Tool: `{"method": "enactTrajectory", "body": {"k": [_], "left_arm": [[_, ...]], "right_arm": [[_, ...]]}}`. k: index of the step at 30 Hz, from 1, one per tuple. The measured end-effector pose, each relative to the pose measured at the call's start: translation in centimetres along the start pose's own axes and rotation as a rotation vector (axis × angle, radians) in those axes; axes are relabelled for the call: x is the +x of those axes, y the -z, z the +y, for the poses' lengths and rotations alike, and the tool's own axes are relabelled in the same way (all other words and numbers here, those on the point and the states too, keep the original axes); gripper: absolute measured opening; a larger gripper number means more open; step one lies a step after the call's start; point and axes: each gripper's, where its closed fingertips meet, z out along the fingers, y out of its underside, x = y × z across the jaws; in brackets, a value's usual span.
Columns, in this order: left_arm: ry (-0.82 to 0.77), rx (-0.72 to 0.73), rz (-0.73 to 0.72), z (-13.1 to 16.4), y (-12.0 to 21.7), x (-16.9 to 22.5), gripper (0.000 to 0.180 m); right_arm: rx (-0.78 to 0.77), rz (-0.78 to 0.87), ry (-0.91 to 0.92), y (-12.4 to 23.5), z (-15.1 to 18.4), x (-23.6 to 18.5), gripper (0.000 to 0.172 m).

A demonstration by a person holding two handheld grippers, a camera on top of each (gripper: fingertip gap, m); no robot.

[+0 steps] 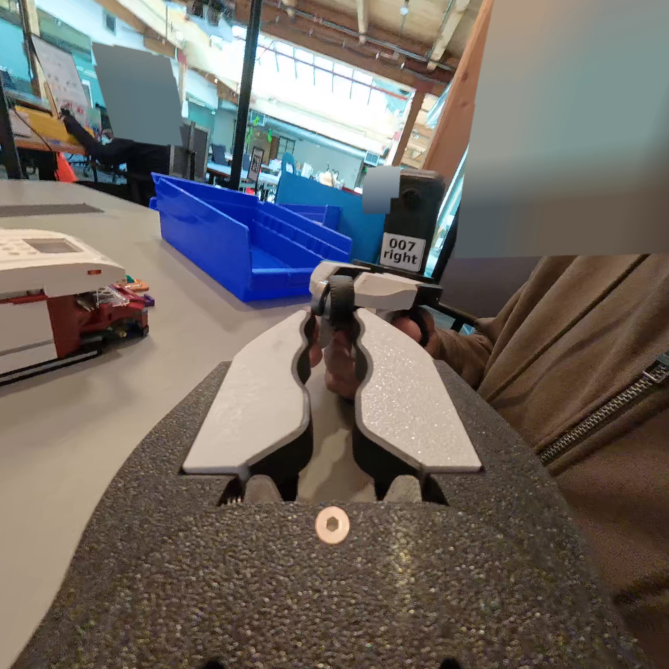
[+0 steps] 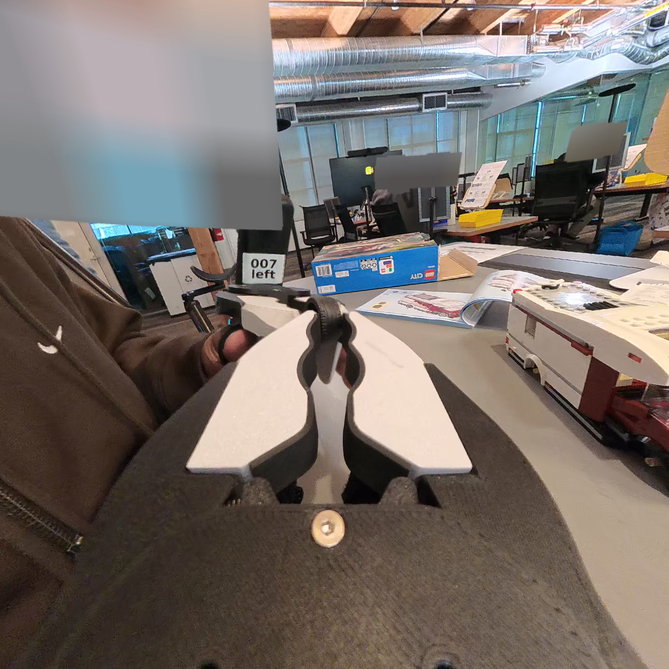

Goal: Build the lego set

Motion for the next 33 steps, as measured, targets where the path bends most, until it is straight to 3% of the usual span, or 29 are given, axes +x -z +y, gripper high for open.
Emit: {"method": "enactTrajectory", "body": {"k": [7, 13, 17, 20, 26, 33], "left_arm": [[-0.157, 0.001, -0.046, -0.2, 0.3, 0.0, 0.011], [-0.170, -0.044, -0.040, 0.1, 0.3, 0.0, 0.011], [-0.224, -0.031, -0.078, -0.1, 0.2, -0.4, 0.032], [-0.232, -0.019, -0.019, 0.0, 0.1, 0.4, 0.021], [-0.272, -0.029, -0.015, 0.1, 0.3, 0.5, 0.020], [-0.347, -0.142, -0.005, 1.3, 0.5, 0.4, 0.018]], "right_arm": [[0.026, -0.050, -0.037, 0.1, 0.0, -0.4, 0.012], [0.004, -0.062, -0.042, 0.3, 0.2, -0.4, 0.012], [-0.001, -0.099, -0.062, 0.4, 0.2, -0.5, 0.011], [-0.009, -0.128, -0.084, 0.5, 0.3, -0.8, 0.011], [-0.030, -0.179, -0.126, 0.6, 0.5, -1.0, 0.012], [-0.140, -0.204, -0.089, 0.9, 1.6, -1.3, 0.012]]}}
